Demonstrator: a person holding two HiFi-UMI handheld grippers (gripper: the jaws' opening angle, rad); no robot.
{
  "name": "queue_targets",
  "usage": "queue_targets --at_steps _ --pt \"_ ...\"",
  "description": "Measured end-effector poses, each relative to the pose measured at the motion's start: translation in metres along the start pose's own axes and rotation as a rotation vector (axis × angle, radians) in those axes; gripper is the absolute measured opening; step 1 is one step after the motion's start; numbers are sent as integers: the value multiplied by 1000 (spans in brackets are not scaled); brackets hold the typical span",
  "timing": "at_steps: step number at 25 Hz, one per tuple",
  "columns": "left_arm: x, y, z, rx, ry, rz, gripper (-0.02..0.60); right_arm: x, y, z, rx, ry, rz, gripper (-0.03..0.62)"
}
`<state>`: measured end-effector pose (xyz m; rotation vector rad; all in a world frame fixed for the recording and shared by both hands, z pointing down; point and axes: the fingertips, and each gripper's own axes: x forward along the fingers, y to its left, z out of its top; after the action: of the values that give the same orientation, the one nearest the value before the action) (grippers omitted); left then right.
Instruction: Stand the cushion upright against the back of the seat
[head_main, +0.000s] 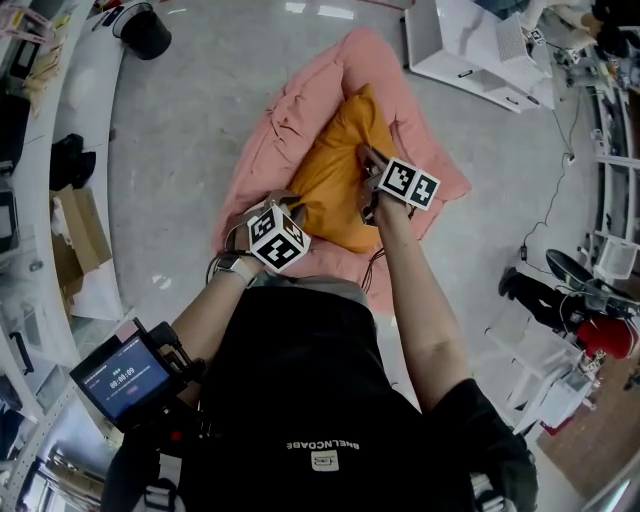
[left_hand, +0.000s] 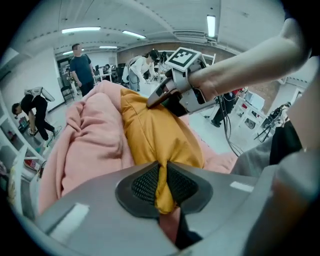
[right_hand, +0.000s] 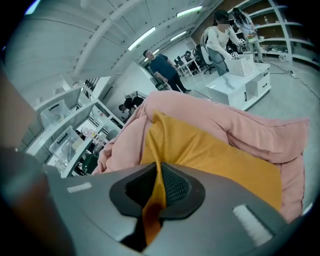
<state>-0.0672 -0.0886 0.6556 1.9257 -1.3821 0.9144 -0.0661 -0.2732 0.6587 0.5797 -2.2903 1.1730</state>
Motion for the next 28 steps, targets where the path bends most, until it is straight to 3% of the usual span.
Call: queue_targets --at_steps 5,12,19,24,28 --pt "-28 -10 30 46 -78 -12 57 -32 12 23 40 -140 73 14" --pt "-71 -7 69 125 -160 37 57 -67 38 57 105 -274 161 14" --pt "-124 12 95 185 -206 122 57 -86 84 86 168 -344 307 14" --pt "-161 14 101 159 -221 129 57 -93 118 94 165 -348 384 12" --pt "-187 10 107 183 -229 155 58 -101 144 100 174 -355 464 12"
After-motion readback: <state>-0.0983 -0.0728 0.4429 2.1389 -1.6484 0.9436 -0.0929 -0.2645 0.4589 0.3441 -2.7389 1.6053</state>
